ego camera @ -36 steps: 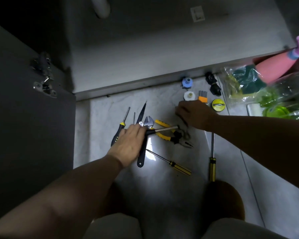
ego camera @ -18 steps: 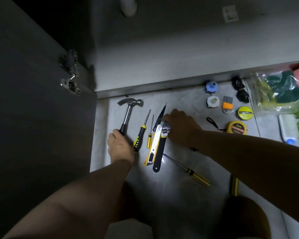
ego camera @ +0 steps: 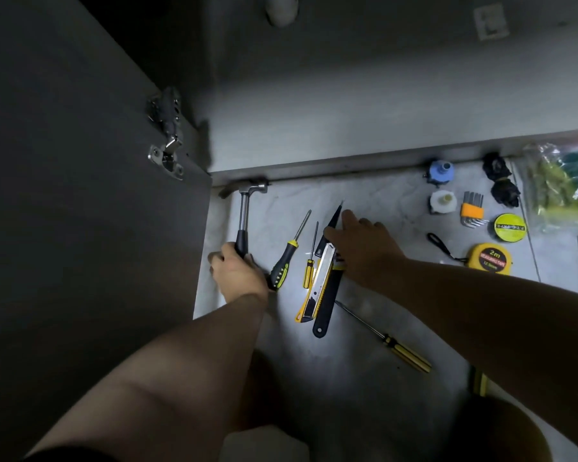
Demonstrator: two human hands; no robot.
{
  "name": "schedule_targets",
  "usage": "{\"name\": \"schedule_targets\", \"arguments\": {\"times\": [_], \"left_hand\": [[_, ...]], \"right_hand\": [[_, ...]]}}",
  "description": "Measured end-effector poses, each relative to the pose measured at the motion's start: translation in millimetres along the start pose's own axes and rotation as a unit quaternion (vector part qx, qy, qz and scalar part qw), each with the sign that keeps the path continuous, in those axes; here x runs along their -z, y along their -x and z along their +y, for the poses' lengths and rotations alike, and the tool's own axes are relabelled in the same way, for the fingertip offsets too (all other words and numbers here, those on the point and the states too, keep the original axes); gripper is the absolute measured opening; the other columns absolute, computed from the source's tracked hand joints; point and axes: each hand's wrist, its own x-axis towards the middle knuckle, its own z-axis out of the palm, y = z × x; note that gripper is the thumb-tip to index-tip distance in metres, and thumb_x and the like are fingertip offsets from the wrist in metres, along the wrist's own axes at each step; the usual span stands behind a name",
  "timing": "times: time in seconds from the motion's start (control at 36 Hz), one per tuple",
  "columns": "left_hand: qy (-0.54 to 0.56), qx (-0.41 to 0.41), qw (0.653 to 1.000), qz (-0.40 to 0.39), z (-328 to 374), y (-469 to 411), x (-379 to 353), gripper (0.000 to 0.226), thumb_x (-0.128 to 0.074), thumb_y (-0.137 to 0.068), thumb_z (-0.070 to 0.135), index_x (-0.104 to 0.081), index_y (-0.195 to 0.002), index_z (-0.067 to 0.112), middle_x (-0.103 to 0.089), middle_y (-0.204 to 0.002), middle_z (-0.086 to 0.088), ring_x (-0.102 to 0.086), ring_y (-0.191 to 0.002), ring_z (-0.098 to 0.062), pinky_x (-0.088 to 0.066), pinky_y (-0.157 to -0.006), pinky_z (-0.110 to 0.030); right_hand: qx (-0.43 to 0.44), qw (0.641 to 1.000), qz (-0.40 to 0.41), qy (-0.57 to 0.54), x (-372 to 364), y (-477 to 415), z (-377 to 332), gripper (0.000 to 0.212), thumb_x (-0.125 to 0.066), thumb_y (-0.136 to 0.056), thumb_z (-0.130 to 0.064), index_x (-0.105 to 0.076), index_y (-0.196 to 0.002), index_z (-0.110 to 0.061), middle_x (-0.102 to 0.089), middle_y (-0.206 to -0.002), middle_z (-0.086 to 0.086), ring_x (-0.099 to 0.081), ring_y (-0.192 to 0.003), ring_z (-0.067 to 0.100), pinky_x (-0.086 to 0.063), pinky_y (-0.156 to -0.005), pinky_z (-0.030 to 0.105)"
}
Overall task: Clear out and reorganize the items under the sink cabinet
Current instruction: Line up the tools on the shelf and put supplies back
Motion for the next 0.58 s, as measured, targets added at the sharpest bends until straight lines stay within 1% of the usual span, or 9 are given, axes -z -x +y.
{"name": "schedule_targets", "arguments": {"times": [0.08, 0.14, 0.22, 0.28, 0.33, 0.39, 0.47, 0.53, 0.58], "left_hand": [[-0.015, 0.014, 1.000, 0.000, 1.0, -5.5, 2.7, 0.024, -0.060, -0.093, 0.012, -0.061, -0.117, 0.012, -0.052, -0.120, -0.018, -0.049, -0.114, -0.039, -0.042, -0.094, -0.044], [-0.051, 0.021, 0.998, -0.005, 0.8, -7.5, 5.5, 0.024, -0.062, -0.092, 0.017, -0.061, -0.116, 0.020, -0.054, -0.117, -0.012, -0.048, -0.115, -0.036, -0.042, -0.095, -0.047], [-0.075, 0.023, 0.997, -0.019, 2.1, -9.0, 8.0, 0.024, -0.062, -0.092, 0.021, -0.059, -0.116, 0.025, -0.053, -0.119, -0.009, -0.047, -0.117, -0.035, -0.041, -0.097, -0.048], [-0.091, 0.024, 0.995, -0.018, 5.9, -6.7, 8.5, 0.028, -0.062, -0.092, 0.024, -0.057, -0.119, 0.027, -0.051, -0.122, -0.010, -0.046, -0.119, -0.034, -0.040, -0.099, -0.047], [-0.111, -0.011, 0.994, 0.008, 10.7, -1.4, 9.7, 0.031, -0.063, -0.091, 0.026, -0.055, -0.121, 0.025, -0.051, -0.121, -0.013, -0.048, -0.116, -0.034, -0.041, -0.096, -0.047], [-0.107, -0.113, 0.987, 0.029, 13.4, 7.0, 9.8, 0.029, -0.062, -0.090, 0.026, -0.055, -0.117, 0.018, -0.052, -0.114, -0.014, -0.051, -0.107, -0.035, -0.044, -0.088, -0.046], [-0.062, -0.226, 0.970, -0.063, 16.0, 22.4, 5.6, 0.025, -0.054, -0.097, 0.033, -0.055, -0.120, 0.023, -0.050, -0.114, -0.007, -0.054, -0.104, -0.030, -0.050, -0.083, -0.041], [-0.065, -0.239, 0.961, -0.124, 17.9, 34.2, 1.6, 0.031, -0.049, -0.100, 0.042, -0.048, -0.129, 0.034, -0.047, -0.118, 0.000, -0.051, -0.109, -0.022, -0.046, -0.076, -0.035], [-0.064, -0.234, 0.959, -0.146, 19.4, 45.5, -2.6, 0.039, -0.049, -0.099, 0.042, -0.044, -0.138, 0.040, -0.046, -0.120, 0.005, -0.047, -0.115, -0.019, -0.045, -0.074, -0.033]], "right_hand": [[0.027, 0.999, -0.006, -0.021, -1.5, -0.3, 7.8, 0.059, -0.066, -0.086, -0.016, -0.037, -0.137, -0.026, -0.033, -0.135, 0.013, -0.059, -0.091, 0.026, -0.051, -0.087, 0.039], [0.054, 0.997, -0.004, -0.061, -3.3, 0.2, 15.1, 0.062, -0.067, -0.083, -0.010, -0.039, -0.136, -0.025, -0.034, -0.131, 0.012, -0.058, -0.085, 0.025, -0.050, -0.077, 0.035], [0.094, 0.986, -0.001, -0.137, -3.2, 2.2, 26.9, 0.054, -0.070, -0.077, -0.008, -0.046, -0.122, -0.024, -0.036, -0.116, 0.005, -0.052, -0.076, 0.019, -0.044, -0.062, 0.031], [0.104, 0.979, -0.001, -0.178, -3.1, 1.9, 34.2, 0.047, -0.071, -0.076, -0.009, -0.049, -0.115, -0.026, -0.036, -0.110, 0.000, -0.048, -0.071, 0.015, -0.040, -0.060, 0.029], [0.099, 0.970, -0.012, -0.220, 0.2, 1.2, 40.6, 0.045, -0.073, -0.076, -0.008, -0.054, -0.112, -0.027, -0.040, -0.104, -0.005, -0.047, -0.073, 0.010, -0.041, -0.063, 0.025], [0.093, 0.957, -0.035, -0.271, 6.5, 0.7, 47.1, 0.041, -0.077, -0.076, -0.005, -0.062, -0.110, -0.021, -0.052, -0.098, -0.007, -0.050, -0.076, 0.005, -0.041, -0.066, 0.012], [0.058, 0.924, -0.085, -0.369, 19.9, 5.6, 53.8, 0.034, -0.081, -0.077, -0.006, -0.067, -0.104, -0.020, -0.067, -0.094, -0.008, -0.059, -0.076, 0.003, -0.044, -0.068, 0.004], [0.028, 0.877, -0.128, -0.462, 28.0, 11.7, 55.6, 0.030, -0.077, -0.083, -0.003, -0.066, -0.106, -0.018, -0.072, -0.092, -0.005, -0.066, -0.077, 0.006, -0.051, -0.068, 0.012], [0.006, 0.823, -0.146, -0.549, 34.0, 16.4, 58.1, 0.025, -0.066, -0.090, 0.005, -0.065, -0.111, -0.008, -0.072, -0.086, 0.000, -0.066, -0.072, 0.009, -0.053, -0.064, 0.018]]}}
